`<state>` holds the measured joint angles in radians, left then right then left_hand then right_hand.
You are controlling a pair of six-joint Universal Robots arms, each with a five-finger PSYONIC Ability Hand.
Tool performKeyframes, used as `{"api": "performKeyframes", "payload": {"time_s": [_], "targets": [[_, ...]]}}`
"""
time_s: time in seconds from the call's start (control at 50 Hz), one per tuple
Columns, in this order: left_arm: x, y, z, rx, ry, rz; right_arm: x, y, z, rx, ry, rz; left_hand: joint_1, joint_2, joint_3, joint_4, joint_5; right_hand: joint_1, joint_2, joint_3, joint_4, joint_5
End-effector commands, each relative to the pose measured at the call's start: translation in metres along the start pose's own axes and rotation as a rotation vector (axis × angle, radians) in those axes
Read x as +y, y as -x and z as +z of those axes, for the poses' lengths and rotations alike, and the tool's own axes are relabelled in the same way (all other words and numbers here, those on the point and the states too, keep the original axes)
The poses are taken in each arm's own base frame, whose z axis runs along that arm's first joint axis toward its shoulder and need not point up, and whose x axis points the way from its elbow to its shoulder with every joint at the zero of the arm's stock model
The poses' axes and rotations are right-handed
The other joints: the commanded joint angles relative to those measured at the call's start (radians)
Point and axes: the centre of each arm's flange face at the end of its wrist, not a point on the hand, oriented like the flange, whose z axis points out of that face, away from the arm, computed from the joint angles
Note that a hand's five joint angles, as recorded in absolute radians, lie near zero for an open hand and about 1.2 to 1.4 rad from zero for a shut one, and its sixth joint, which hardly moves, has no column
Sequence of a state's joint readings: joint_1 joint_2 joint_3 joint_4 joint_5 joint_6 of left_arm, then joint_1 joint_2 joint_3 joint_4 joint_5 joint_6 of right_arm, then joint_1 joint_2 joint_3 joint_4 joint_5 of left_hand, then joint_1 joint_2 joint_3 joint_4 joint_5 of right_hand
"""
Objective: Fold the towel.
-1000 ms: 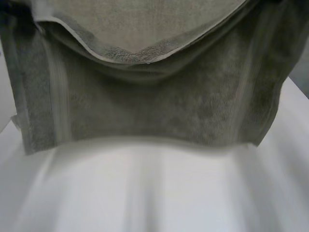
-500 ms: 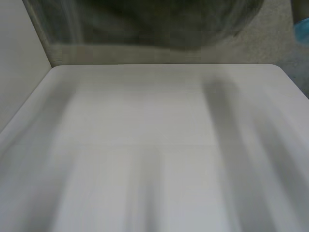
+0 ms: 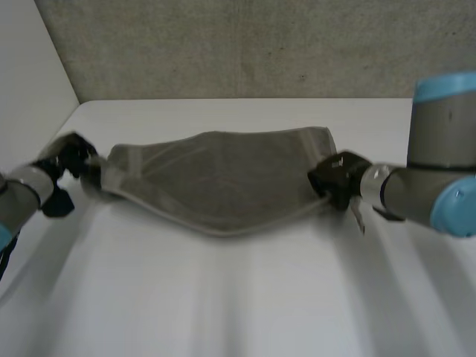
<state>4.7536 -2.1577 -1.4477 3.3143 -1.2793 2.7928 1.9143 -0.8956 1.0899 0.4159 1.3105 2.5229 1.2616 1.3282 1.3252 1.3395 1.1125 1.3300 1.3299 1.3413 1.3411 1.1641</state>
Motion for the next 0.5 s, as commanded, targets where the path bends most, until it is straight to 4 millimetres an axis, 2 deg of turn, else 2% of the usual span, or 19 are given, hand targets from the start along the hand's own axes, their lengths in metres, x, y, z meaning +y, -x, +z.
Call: {"api": "performKeyframes", "payload": {"time_s": [0.02,0.04,0.06,0.08,0.1,0.14,0.22,0.26,0.34,0.36,0.38,0.42,0.48,0.5], "targets": [[0.039,0.007,-0.028,0.011,0.149,0.134,0.026,0.014,-0.010,0.017,0.032,-0.024,-0.423,-0.489,-0.486,-0.501,-0.448,0.066,0.066,0.055,0.055,0.058],[0.038,0.005,-0.033,0.022,0.152,0.152,0.025,0.017,-0.018,0.025,0.019,-0.027,-0.615,-0.681,-0.678,-0.692,-0.640,0.066,0.066,0.055,0.055,0.058],[0.038,0.005,-0.033,0.022,0.152,0.152,0.025,0.017,-0.019,0.025,0.019,-0.027,-0.616,-0.683,-0.680,-0.694,-0.642,0.066,0.066,0.055,0.055,0.058],[0.036,0.004,-0.040,0.024,0.148,0.175,0.024,0.018,-0.025,0.034,0.002,-0.030,-0.779,-0.846,-0.843,-0.857,-0.805,0.066,0.066,0.055,0.055,0.058],[0.036,0.004,-0.040,0.024,0.148,0.175,0.024,0.020,-0.031,0.041,-0.010,-0.031,-0.781,-0.848,-0.844,-0.859,-0.806,0.066,0.066,0.055,0.055,0.058],[0.029,0.006,-0.049,0.009,0.125,0.208,0.024,0.022,-0.035,0.050,-0.020,-0.031,-0.983,-1.049,-1.046,-1.060,-1.008,0.066,0.066,0.055,0.055,0.058],[0.018,0.007,-0.057,0.001,0.090,0.225,0.028,0.026,-0.040,0.065,-0.035,-0.029,-1.039,-1.106,-1.103,-1.117,-1.065,0.066,0.066,0.055,0.055,0.058],[0.013,0.005,-0.060,0.003,0.071,0.231,0.037,0.033,-0.041,0.066,-0.029,-0.028,-1.042,-1.109,-1.106,-1.120,-1.068,0.066,0.066,0.055,0.055,0.058],[-0.001,-0.008,-0.077,0.035,0.024,0.252,0.045,0.040,-0.041,0.056,-0.019,-0.026,-1.045,-1.112,-1.109,-1.123,-1.071,0.066,0.066,0.055,0.055,0.058],[-0.003,-0.015,-0.084,0.059,0.012,0.260,0.049,0.043,-0.041,0.054,-0.016,-0.025,-1.042,-1.109,-1.106,-1.120,-1.068,-0.087,-0.087,-0.098,-0.098,-0.095],[-0.003,-0.015,-0.084,0.059,0.012,0.261,0.049,0.043,-0.041,0.054,-0.016,-0.025,-1.042,-1.109,-1.106,-1.120,-1.068,-0.088,-0.088,-0.100,-0.099,-0.097],[-0.003,-0.022,-0.092,0.088,0.007,0.270,0.053,0.046,-0.040,0.058,-0.022,-0.028,-1.039,-1.106,-1.103,-1.117,-1.065,-0.921,-0.921,-0.932,-0.932,-0.930],[0.002,-0.037,-0.116,0.155,-0.007,0.315,0.055,0.046,-0.041,0.065,-0.024,-0.027,-1.019,-1.085,-1.082,-1.097,-1.044,-0.972,-0.972,-0.983,-0.983,-0.981],[0.002,-0.037,-0.116,0.156,-0.007,0.316,0.054,0.045,-0.044,0.078,-0.033,-0.028,-1.019,-1.085,-1.082,-1.097,-1.044,-0.989,-0.989,-1.001,-1.000,-0.998]]}}
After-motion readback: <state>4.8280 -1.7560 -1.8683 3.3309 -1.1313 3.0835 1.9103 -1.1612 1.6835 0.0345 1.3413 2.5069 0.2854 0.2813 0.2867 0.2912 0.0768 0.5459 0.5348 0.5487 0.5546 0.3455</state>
